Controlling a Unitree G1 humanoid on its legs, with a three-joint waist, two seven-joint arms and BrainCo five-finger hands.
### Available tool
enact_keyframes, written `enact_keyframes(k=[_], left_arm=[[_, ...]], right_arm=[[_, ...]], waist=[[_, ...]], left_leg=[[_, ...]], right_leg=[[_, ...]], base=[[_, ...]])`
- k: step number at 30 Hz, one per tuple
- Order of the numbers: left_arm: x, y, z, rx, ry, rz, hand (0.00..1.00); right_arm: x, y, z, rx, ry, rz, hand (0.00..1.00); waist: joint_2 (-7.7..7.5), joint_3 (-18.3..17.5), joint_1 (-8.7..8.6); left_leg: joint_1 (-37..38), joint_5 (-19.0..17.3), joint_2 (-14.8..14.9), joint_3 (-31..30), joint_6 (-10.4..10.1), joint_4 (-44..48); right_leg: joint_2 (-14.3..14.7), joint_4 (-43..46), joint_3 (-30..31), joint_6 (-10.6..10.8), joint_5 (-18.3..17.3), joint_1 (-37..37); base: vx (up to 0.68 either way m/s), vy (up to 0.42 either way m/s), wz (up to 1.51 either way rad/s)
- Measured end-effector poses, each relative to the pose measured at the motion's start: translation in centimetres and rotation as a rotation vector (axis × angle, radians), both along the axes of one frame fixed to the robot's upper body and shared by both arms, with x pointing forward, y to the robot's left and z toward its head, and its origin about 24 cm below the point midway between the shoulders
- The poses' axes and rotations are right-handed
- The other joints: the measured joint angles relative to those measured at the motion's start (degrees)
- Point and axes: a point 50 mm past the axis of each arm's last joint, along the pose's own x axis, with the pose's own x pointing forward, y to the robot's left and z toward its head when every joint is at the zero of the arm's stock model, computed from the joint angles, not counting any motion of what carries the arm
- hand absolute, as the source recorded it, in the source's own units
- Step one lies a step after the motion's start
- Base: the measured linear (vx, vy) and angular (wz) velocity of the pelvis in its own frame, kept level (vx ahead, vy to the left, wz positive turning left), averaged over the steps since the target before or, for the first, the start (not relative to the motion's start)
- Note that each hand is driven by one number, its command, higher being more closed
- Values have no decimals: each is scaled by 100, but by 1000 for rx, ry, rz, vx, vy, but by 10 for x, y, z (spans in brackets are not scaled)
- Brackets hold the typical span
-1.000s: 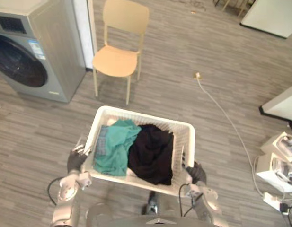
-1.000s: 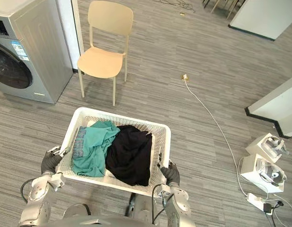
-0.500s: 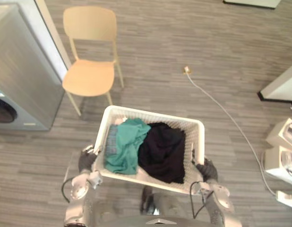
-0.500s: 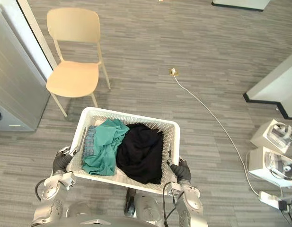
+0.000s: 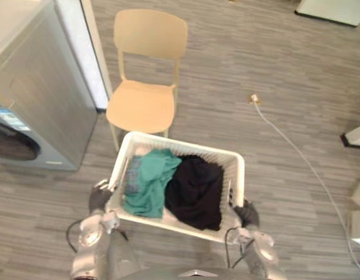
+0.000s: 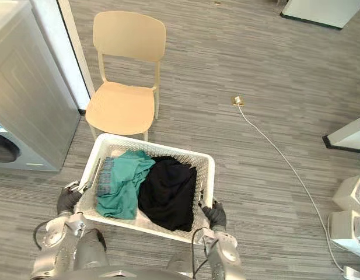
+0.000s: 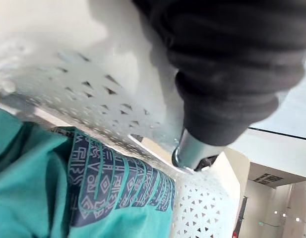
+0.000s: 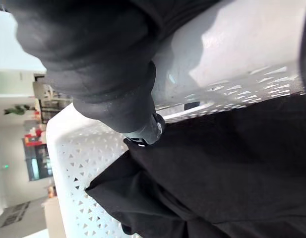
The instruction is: Pick up the laundry basket with both hands and put the clothes into the washing machine.
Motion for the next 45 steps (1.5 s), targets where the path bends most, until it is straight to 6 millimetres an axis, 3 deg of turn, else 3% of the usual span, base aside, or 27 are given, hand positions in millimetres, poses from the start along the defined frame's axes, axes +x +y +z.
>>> enact_keyframes(k=[2, 3, 4, 6, 8, 11, 13, 14, 15, 16, 17, 18, 20, 22, 24, 25, 26, 28, 30, 32, 34, 35, 36, 37, 39, 41, 45], left_arm=[[2, 0, 1, 9, -2, -11, 100], [1, 2, 1, 17, -1, -12, 100], [1, 3, 2, 24, -3, -14, 100], [2, 8, 5, 46, -14, -19, 100], [1, 8, 4, 48, -11, -21, 100], [0, 6, 3, 43, -6, -26, 100], [0, 5, 3, 38, -8, -27, 100], [-1, 5, 2, 35, -4, -24, 100], [-1, 5, 1, 33, 4, -23, 100], [-2, 4, 0, 32, 8, -23, 100], [1, 0, -1, 15, 8, -19, 100], [5, -7, 0, 0, -2, -33, 100], [12, -17, 2, -22, -17, -54, 100], [16, -22, 3, -29, -26, -77, 100], [13, -23, 1, -40, -21, -72, 100], [8, -22, -3, -49, -4, -64, 100], [5, -21, -5, -51, 6, -60, 100], [-1, -23, -9, -82, 25, -44, 100], [-4, -24, -11, -105, 32, -35, 100], [-5, -23, -11, -102, 30, -27, 100], [-5, -19, -10, -98, 24, -8, 100], [-5, -15, -8, -95, 14, 8, 100], [-4, -13, -5, -92, -2, 18, 100], [-4, -13, -3, -91, -8, 23, 100], [-5, -4, -1, -71, -15, 46, 100], [-2, 1, 1, -63, -26, 60, 100], [0, 5, 11, -50, -70, 75, 100]], right_arm=[[1, 0, 1, 0, -2, -3, 100], [4, 1, 1, 2, -8, 1, 100], [4, 2, 1, 5, -7, 2, 100], [4, 6, -2, 24, 0, 4, 100], [3, 7, -3, 27, 3, 1, 100], [2, 4, -4, 17, 13, 4, 100], [2, 3, -5, 15, 17, 5, 100], [3, 3, -5, 11, 16, 6, 100], [2, 2, -5, 8, 18, 10, 100], [3, 2, -5, 4, 19, 11, 100], [8, -3, -1, -22, 6, 18, 100], [14, -10, 3, -51, -10, 24, 100], [16, -17, 7, -78, -18, 20, 100], [19, -24, 12, -97, -35, 11, 100], [18, -23, 11, -98, -32, 16, 100], [15, -23, 9, -101, -20, 23, 100], [13, -22, 8, -100, -14, 28, 100], [13, -25, 9, -119, -8, 40, 100], [14, -26, 10, -132, -11, 48, 100], [16, -24, 13, -134, -24, 54, 100], [19, -20, 19, -136, -51, 65, 100], [23, -16, 22, -135, -71, 80, 100], [26, -14, 25, -135, -84, 90, 100], [27, -14, 25, -134, -87, 92, 100], [28, -4, 24, -98, -91, 95, 100], [29, 2, 23, -77, -97, 93, 100], [32, 8, 28, -66, -123, 106, 100]], waist=[[8, 1, 29], [17, 15, 56], [81, 52, 56], [99, 63, 11], [79, 51, -37], [123, 77, -183], [160, 90, -236], [184, 107, -237], [121, 71, -229], [145, 83, -214], [381, 101, -124], [490, 130, -145], [536, 116, -166], [567, 102, -266], [632, 87, -235], [706, 41, -159], [721, 32, -112], [770, 19, -13], [787, 32, 63], [784, 36, 152], [742, 61, 180], [770, 43, 169], [778, 39, 176], [800, 34, 196], [506, 23, 128], [378, 25, 70], [302, 25, 105]], left_leg=[[191, -295, -179, 91, 187, 110], [494, -429, -270, 198, 261, -30], [663, -472, -288, 251, 307, -136], [1273, -519, -374, 303, 389, -637], [1630, -517, -489, 365, 390, -987], [1980, -527, -582, 440, 302, -1298], [2085, -537, -539, 466, 218, -1424], [2203, -589, -462, 490, 31, -1486], [2377, -662, -405, 538, -168, -1514], [2487, -687, -373, 559, -284, -1578], [2618, -596, -149, 612, -439, -1785], [2766, -424, -120, 584, -441, -2008], [2958, -188, -88, 571, -483, -2171], [2965, 65, 102, 402, -472, -1662], [2521, 413, 465, 282, -173, -465], [2133, 976, 735, 152, 103, 408], [1970, 1246, 817, 55, 148, 808], [1464, 1125, 794, -126, 5, 1915], [1002, 536, 460, -126, -1, 2313], [896, 169, 266, 92, 20, 1780], [930, -58, 80, 277, 101, 535], [1058, -22, -74, 272, 149, -560], [1172, 356, -142, 255, 133, -1590], [1238, 877, -160, 264, 18, -1897], [1367, 811, -512, 454, 131, -1964], [1367, 779, -724, 487, 221, -1971], [1392, 910, -1130, 519, 480, -2408]], right_leg=[[-207, 545, 186, -248, 575, -201], [-346, 1180, 317, -730, 1079, -473], [-395, 1603, 368, -863, 1179, -643], [78, 3342, 471, -807, 361, -1357], [561, 3652, 250, -831, -165, -1793], [794, 2705, -651, -1170, -566, -2221], [810, 1446, -941, -1271, -438, -2324], [805, 578, -1045, -1288, -126, -2343], [829, -173, -1243, -1373, 754, -2129], [905, -377, -1364, -1448, 1297, -1980], [1158, -327, -1371, -1538, 1173, -1949], [1198, -96, -1368, -1554, 943, -1988], [1202, 181, -1406, -1565, 639, -1949], [1314, 294, -1482, -1519, 206, -1698], [1577, 10, -1479, -1523, 143, -1334], [1779, -282, -1455, -1539, 152, -1084], [1831, -391, -1427, -1548, 154, -952], [1872, -561, -1280, -1663, 133, -725], [1874, -814, -1155, -1577, 213, -404], [1875, -1003, -994, -1511, 255, -225], [1842, -1196, -857, -1383, 355, -89], [1756, -1218, -756, -1312, 399, -109], [1712, -1218, -588, -1175, 435, -170], [1712, -1237, -484, -1068, 448, -171], [1368, -1350, -310, -826, 552, -156], [1178, -1351, -285, -744, 587, -170], [872, -1344, -370, -651, 640, -332]], base=[[306, 476, 9], [293, 421, -3], [270, 297, 1], [247, 147, 10], [277, 34, 11], [308, -50, 10], [330, -107, 6], [382, -166, 0], [408, -174, -8], [430, -178, -35], [408, -192, -32], [380, -186, -27], [261, -140, 6], [298, -187, 11], [262, -185, -17], [213, -133, -30], [191, -88, -31], [237, -23, -30], [277, 18, -25], [234, 86, -36], [237, 181, -42], [157, 241, -54], [149, 263, -63], [114, 219, -58], [149, 276, -26], [100, 257, 6], [7, 131, 13]])
